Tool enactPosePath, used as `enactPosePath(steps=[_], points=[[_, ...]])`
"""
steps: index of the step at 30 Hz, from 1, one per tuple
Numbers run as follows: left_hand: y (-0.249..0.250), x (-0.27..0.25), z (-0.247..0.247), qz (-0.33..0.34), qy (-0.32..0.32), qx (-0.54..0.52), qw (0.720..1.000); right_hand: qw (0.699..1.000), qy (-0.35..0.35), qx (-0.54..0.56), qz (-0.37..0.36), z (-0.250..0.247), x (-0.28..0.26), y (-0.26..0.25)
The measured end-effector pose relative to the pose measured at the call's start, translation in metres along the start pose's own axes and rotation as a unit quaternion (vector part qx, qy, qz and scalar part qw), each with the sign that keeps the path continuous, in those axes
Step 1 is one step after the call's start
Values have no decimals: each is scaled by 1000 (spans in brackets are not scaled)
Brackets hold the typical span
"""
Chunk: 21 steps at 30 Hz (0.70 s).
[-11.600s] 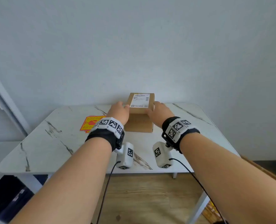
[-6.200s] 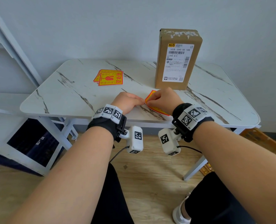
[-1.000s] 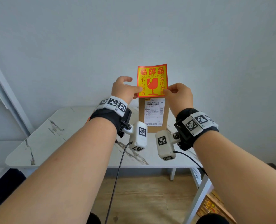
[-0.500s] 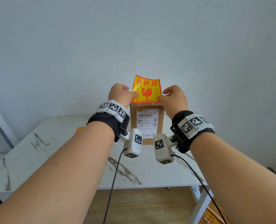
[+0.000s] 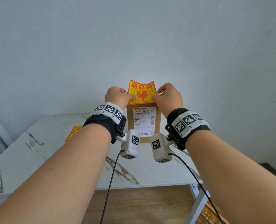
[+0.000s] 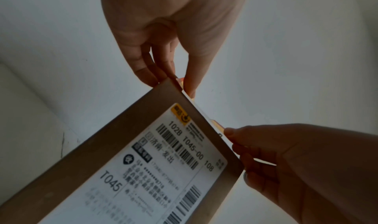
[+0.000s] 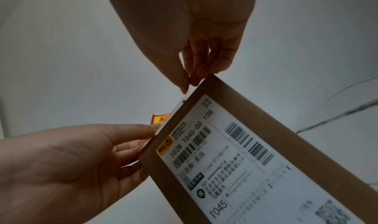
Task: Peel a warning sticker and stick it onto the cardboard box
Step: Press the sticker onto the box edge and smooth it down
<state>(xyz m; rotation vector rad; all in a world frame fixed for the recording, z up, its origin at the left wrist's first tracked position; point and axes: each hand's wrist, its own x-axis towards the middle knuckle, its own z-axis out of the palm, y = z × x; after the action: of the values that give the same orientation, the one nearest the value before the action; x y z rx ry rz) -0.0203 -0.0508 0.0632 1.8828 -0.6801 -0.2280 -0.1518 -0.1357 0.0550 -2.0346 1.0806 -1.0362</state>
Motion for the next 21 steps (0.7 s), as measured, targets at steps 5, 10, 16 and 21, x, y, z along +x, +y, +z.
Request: enactPosePath(steps=[5,10,16,21], points=[[2,-2,0,-1,0,10,1000,1000,2,-9,3,-1,0,-1],[2,-2,2,2,3,24,1000,1000,3,-18,-1,1,-1,0],[2,-3,3,11,11,42,999,1000,8,-24,-4,0,-1,0],[1,-2,3,18,10,47,999,1000,6,-31,-3,0,-1,-2]])
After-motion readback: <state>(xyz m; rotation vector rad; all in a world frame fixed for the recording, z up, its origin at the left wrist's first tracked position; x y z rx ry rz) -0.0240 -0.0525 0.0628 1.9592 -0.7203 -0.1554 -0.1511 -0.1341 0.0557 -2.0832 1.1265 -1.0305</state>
